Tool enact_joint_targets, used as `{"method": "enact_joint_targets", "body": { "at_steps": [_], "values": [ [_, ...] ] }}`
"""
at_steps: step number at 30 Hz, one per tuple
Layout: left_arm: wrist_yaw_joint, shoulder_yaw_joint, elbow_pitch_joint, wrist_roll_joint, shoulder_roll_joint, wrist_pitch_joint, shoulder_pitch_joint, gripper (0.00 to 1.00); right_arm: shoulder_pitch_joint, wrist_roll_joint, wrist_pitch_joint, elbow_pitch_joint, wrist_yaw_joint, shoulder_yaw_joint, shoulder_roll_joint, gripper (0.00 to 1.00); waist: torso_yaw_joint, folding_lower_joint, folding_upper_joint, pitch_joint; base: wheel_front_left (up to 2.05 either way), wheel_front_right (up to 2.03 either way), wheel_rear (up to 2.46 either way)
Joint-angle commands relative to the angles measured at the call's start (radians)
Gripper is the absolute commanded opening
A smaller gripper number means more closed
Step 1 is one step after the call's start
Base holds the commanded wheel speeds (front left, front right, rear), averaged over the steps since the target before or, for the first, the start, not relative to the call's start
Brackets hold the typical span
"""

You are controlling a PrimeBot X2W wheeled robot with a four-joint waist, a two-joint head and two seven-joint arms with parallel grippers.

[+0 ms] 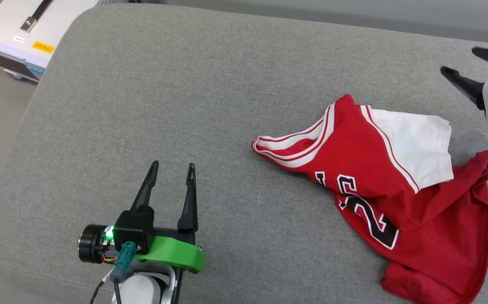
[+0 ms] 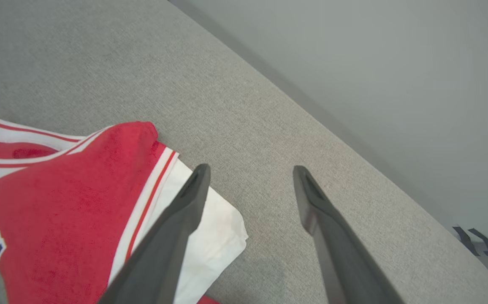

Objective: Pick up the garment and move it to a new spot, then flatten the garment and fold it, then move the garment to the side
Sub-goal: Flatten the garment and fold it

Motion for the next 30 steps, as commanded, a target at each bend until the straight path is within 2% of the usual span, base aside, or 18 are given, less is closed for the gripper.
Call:
{"method": "enact_joint_targets", "body": {
  "at_steps": [1,4,8,15,18,22,23,24,30],
  "values": [
    [-0.003,-0.001,-0.007,0.003,-0.004,-0.006,-0.013,1.00,-0.009,0.012,0.057,-0.003,-0.001,0.010,-0.008,1.00,0.009,0.0000,0.0000,0.018,0.00,0.00,0.00],
    [-0.004,-0.006,-0.008,0.003,-0.004,-0.006,-0.025,1.00,0.001,0.028,0.193,0.005,-0.001,0.026,-0.019,1.00,0.020,0.0000,0.0000,0.037,0.00,0.00,0.00],
    [0.000,-0.017,-0.013,-0.004,-0.004,-0.006,-0.042,1.00,0.023,0.018,0.273,0.048,-0.001,0.021,-0.005,1.00,0.034,0.0000,0.0000,0.069,0.00,0.00,0.00],
    [0.009,-0.033,-0.015,-0.019,-0.004,-0.006,-0.069,1.00,0.080,-0.008,0.305,0.149,-0.001,-0.003,0.051,1.00,0.062,0.0000,0.0000,0.122,0.00,0.00,0.00],
    [0.011,-0.032,-0.013,-0.021,-0.004,-0.006,-0.074,1.00,0.118,-0.032,0.336,0.167,-0.001,0.033,0.061,1.00,0.066,0.0000,0.0000,0.132,0.00,0.00,0.00],
    [0.013,-0.026,-0.008,-0.021,-0.004,-0.006,-0.083,1.00,0.165,-0.009,0.344,0.169,-0.001,0.056,0.069,1.00,0.060,0.0000,0.0000,0.135,0.00,0.00,0.00],
    [0.013,-0.024,-0.007,-0.020,-0.004,-0.006,-0.083,1.00,0.165,-0.006,0.338,0.168,-0.001,0.056,0.070,0.12,0.057,0.0000,0.0000,0.133,0.00,0.00,0.00],
    [0.013,-0.022,-0.007,-0.019,-0.004,-0.006,-0.084,1.00,0.163,-0.005,0.329,0.167,-0.001,0.053,0.070,0.00,0.054,0.0000,0.0000,0.129,0.00,0.00,0.00],
    [0.009,-0.015,0.001,-0.011,-0.004,-0.006,-0.075,1.00,0.126,-0.048,0.179,0.142,-0.001,0.010,0.064,0.00,0.029,0.0000,0.0000,0.086,0.00,0.00,0.00]
  ]
}}
